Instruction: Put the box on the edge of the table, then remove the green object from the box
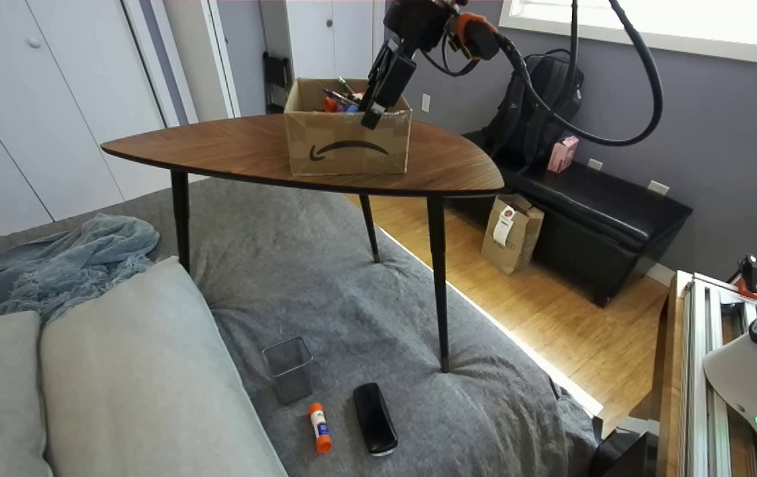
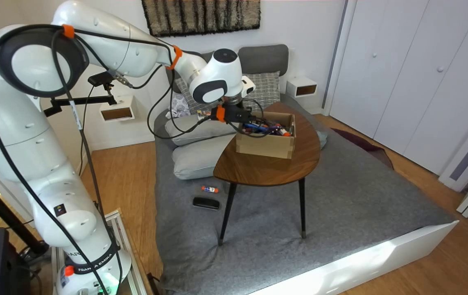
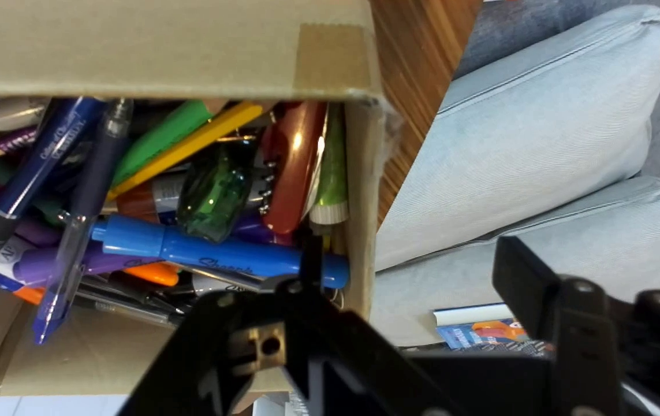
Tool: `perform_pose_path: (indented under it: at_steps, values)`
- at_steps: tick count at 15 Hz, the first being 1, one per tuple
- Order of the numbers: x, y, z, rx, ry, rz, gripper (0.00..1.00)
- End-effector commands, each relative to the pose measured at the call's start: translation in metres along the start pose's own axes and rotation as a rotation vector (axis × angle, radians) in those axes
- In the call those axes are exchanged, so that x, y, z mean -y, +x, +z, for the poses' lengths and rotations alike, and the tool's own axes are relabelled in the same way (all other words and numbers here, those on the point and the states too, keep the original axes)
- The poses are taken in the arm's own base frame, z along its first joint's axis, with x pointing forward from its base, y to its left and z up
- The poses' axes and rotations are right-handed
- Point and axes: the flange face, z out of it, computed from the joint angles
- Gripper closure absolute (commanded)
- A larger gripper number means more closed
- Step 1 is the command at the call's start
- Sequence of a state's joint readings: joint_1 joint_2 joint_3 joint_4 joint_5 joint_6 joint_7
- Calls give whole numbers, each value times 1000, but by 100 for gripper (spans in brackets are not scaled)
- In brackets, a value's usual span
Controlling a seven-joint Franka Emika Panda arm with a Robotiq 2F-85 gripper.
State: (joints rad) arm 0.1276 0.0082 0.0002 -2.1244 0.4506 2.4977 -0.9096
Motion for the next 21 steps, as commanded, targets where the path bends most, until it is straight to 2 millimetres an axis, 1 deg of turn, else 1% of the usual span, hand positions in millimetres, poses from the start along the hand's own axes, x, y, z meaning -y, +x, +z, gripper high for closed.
perform_pose_path:
  at_steps: [1,3,4,6,8,9,12,13,14,16,17,19,21]
  values:
    - [-5,9,9,-16,-20,-26,54]
    - [-6,11,14,-17,-28,-30,64]
    - [-6,11,17,-16,-31,-33,71]
    - [-5,12,23,-9,-35,-38,80]
    - [-7,12,26,-7,-41,-36,83]
    - [-7,11,28,-4,-42,-36,82]
    - [-10,8,33,12,-49,-35,84]
    - [-10,8,34,15,-45,-33,96]
    - [-10,8,34,19,-50,-30,96]
    - [-9,10,31,26,-58,-6,100]
    - [-7,11,28,35,-67,30,98]
    - [-4,13,18,48,-108,114,98]
    - [-4,10,7,61,-150,195,98]
